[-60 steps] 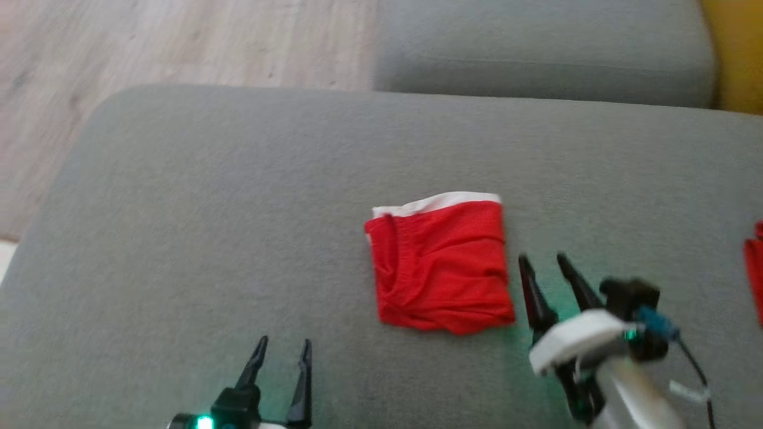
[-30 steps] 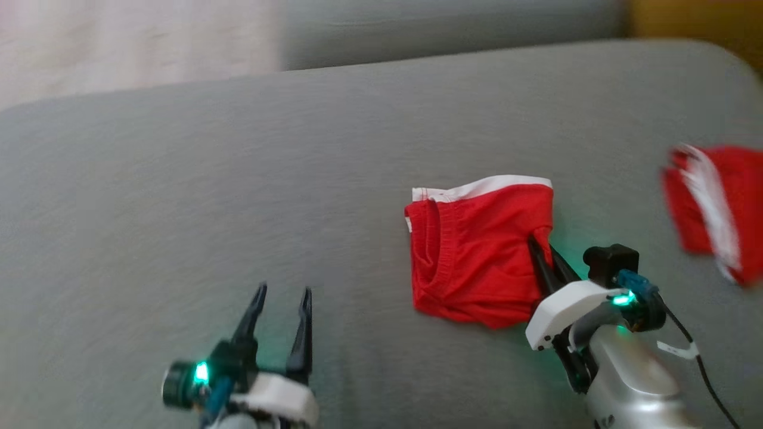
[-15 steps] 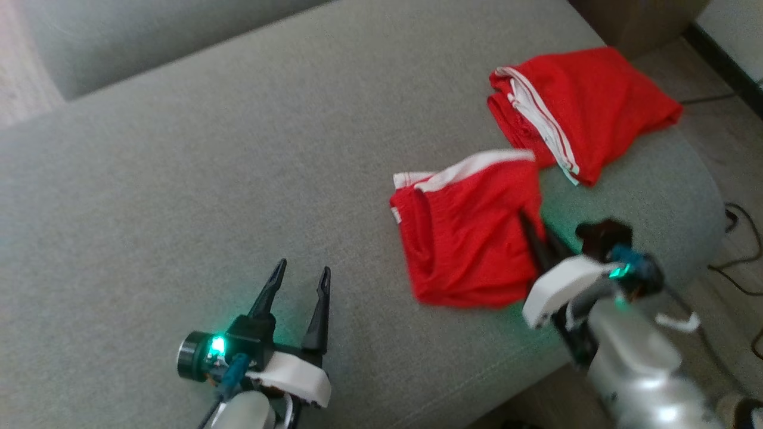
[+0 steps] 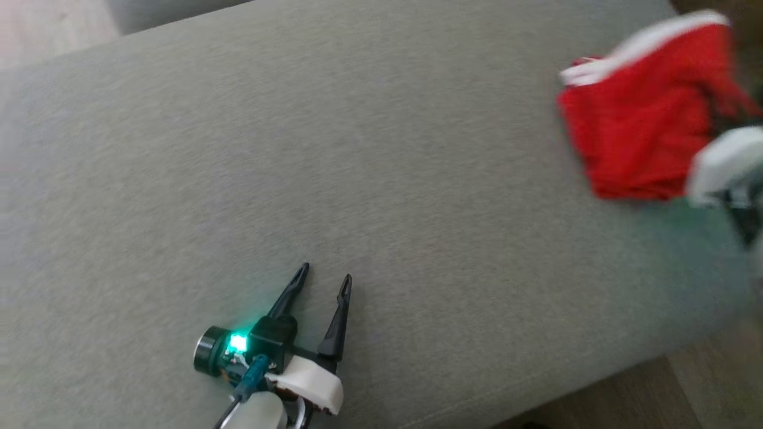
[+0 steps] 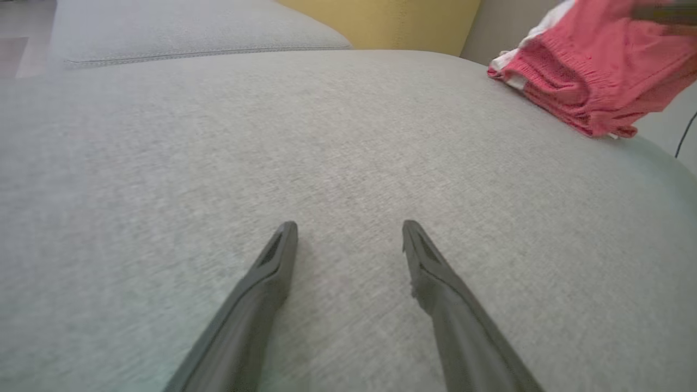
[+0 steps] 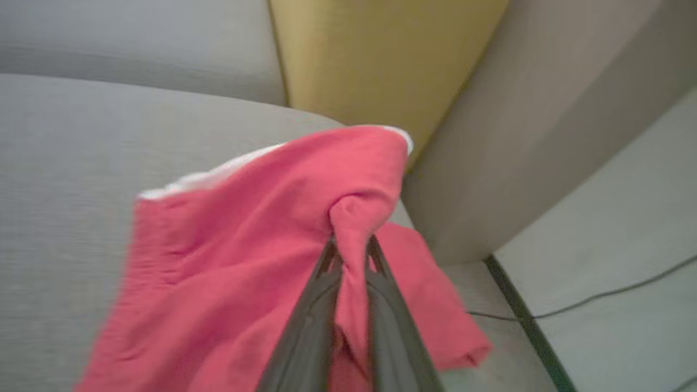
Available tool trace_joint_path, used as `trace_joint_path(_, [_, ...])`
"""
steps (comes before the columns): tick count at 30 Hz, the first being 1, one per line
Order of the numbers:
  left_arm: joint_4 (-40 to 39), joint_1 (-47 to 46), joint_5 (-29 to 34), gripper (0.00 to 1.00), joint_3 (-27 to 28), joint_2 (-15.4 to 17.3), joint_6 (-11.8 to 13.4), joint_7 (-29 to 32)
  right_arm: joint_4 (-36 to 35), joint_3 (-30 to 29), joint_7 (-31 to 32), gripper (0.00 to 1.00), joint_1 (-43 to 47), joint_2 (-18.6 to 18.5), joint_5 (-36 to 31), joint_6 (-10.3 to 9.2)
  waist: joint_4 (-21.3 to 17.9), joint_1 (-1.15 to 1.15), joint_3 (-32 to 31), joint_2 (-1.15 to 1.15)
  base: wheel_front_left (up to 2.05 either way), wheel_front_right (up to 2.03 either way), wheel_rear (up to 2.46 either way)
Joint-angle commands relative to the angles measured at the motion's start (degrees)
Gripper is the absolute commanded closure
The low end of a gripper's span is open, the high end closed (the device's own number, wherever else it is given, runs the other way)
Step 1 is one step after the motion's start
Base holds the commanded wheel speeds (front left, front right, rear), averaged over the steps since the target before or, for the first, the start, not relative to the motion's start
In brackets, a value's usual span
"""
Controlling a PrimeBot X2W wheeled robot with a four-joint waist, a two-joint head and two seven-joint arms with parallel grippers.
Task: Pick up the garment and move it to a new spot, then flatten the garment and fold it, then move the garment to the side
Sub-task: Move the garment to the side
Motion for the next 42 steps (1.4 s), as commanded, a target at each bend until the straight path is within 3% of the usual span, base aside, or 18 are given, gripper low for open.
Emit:
trace_joint_path(1, [-1.1, -1.0, -0.1, 0.00, 1.6, 0.1, 0.4, -0.3, 1.6, -2.3, 0.4, 0.00, -1.4, -2.9, -2.3, -0.04, 2.8, -0.01, 0.5, 0.00, 0.00, 0.00, 0.00])
trace_joint_path(4, [-1.6, -1.1, -0.3, 0.00, 2.0, 0.1, 1.0, -0.3, 4.4, -8.7, -1.2, 0.00, -2.5, -5.1, -6.5, -0.04, 4.2, -0.01, 0.3, 0.00, 0.00, 0.00, 0.00])
trace_joint_path(8, [-2.1, -0.8, -0.3, 0.00, 2.8, 0.1, 1.4, -0.3, 3.9, -13.1, -3.4, 0.00, -2.5, -3.1, -9.7, -0.04, 4.7, -0.01, -0.1, 0.00, 0.00, 0.00, 0.00])
trace_joint_path(12, [-3.0, 0.0, -0.5, 0.00, 4.5, 0.1, 1.9, -0.3, -0.3, -16.0, -4.8, 0.00, -0.7, 2.7, -11.0, -0.04, 5.1, -0.01, -1.5, 0.00, 0.00, 0.00, 0.00])
trace_joint_path(19, [-4.5, 2.2, -1.5, 0.00, 5.9, 0.1, 3.7, -0.3, -20.2, -18.1, -4.9, 0.00, 11.4, 13.4, -7.7, -0.04, 8.0, -0.01, -4.8, 0.00, 0.00, 0.00, 0.00])
trace_joint_path(24, [-4.9, 3.9, -2.4, 0.00, 7.4, 0.1, 4.9, -0.3, -27.0, -18.0, -5.0, 0.00, 21.1, 17.6, -6.3, -0.04, 11.6, -0.01, -6.9, 0.00, 0.00, 0.00, 0.00])
trace_joint_path(35, [-5.5, 7.9, -3.3, 0.00, 12.9, 0.1, 4.7, -0.3, -30.3, -15.4, -5.0, 0.00, 34.4, 19.0, -2.3, -0.04, 19.3, -0.01, -11.8, 0.00, 0.00, 0.00, 0.00])
trace_joint_path(42, [-4.9, 10.5, -4.1, 0.00, 16.2, 0.1, 3.7, -0.3, -29.7, -13.9, -5.0, 0.00, 37.6, 19.1, -1.0, -0.04, 20.3, -0.01, -15.3, 0.00, 0.00, 0.00, 0.00])
